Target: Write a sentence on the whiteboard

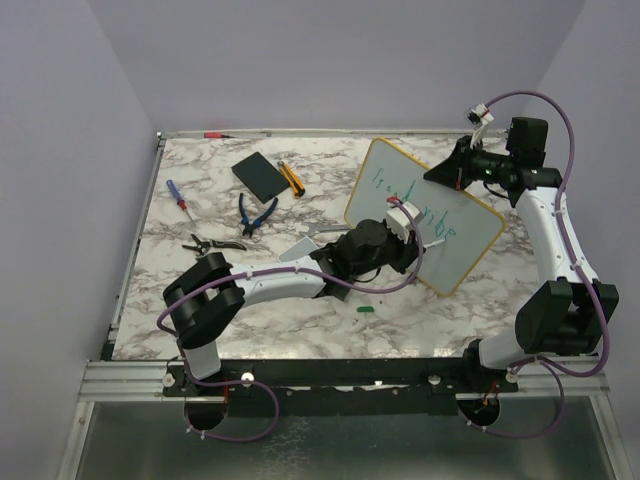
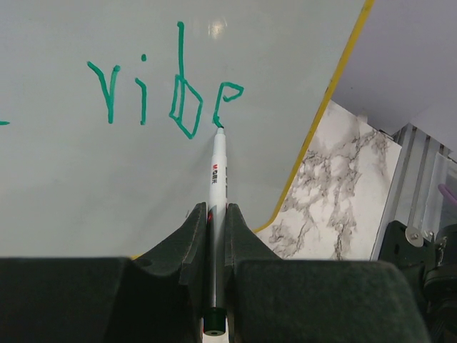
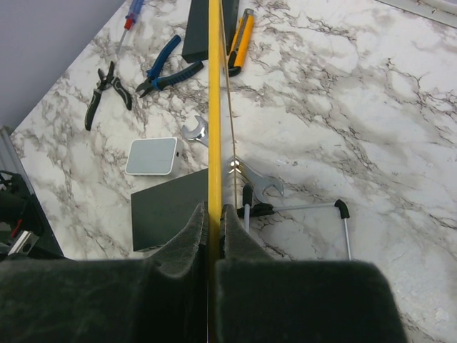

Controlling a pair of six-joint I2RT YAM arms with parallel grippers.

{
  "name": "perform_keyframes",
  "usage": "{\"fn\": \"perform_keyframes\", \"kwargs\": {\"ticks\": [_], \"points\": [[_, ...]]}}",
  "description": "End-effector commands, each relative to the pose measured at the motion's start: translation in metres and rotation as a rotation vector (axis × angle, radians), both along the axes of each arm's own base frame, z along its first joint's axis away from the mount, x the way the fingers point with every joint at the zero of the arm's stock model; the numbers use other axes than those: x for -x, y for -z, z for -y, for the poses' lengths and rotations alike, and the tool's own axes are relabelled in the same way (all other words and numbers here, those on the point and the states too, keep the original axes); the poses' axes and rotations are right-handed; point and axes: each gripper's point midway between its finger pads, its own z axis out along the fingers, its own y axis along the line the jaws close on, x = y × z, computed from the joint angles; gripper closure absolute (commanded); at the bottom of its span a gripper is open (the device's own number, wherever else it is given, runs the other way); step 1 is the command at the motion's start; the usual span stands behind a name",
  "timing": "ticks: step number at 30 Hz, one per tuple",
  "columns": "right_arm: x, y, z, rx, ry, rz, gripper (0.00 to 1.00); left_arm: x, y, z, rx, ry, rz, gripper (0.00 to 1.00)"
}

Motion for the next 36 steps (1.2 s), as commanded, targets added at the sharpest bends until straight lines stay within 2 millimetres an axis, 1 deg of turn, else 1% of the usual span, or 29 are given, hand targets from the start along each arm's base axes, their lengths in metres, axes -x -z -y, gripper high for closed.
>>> {"fn": "perform_keyframes", "kwargs": {"ticks": [1,9,13,18,21,25,32,36], "points": [[0.023,0.013,-0.009,-0.025,-0.040,-0.099,0.99,-0.005,0.011,0.005,-0.024,0.003,-0.003,1.00],[0.022,0.014,-0.009,-0.026,-0.040,-0.102,0.99,0.000,0.005,0.011,-0.009,0.035,-0.001,1.00],[0.022,0.013,-0.009,-0.025,-0.039,-0.101,0.99,0.000,0.000,0.009,0.002,0.036,0.003,1.00],[0.023,0.013,-0.009,-0.026,-0.041,-0.100,0.99,0.009,-0.020,0.004,0.041,0.057,0.006,1.00],[0.023,0.013,-0.010,-0.026,-0.041,-0.100,0.99,0.015,-0.034,0.004,0.071,0.083,0.004,1.00],[0.023,0.013,-0.010,-0.027,-0.041,-0.099,0.99,0.020,-0.045,0.011,0.098,0.114,0.012,1.00],[0.023,0.013,-0.010,-0.026,-0.042,-0.098,0.99,0.019,-0.048,0.028,0.103,0.147,0.022,1.00],[0.022,0.013,-0.010,-0.027,-0.043,-0.098,0.99,0.017,-0.050,0.034,0.108,0.150,0.030,1.00]]}}
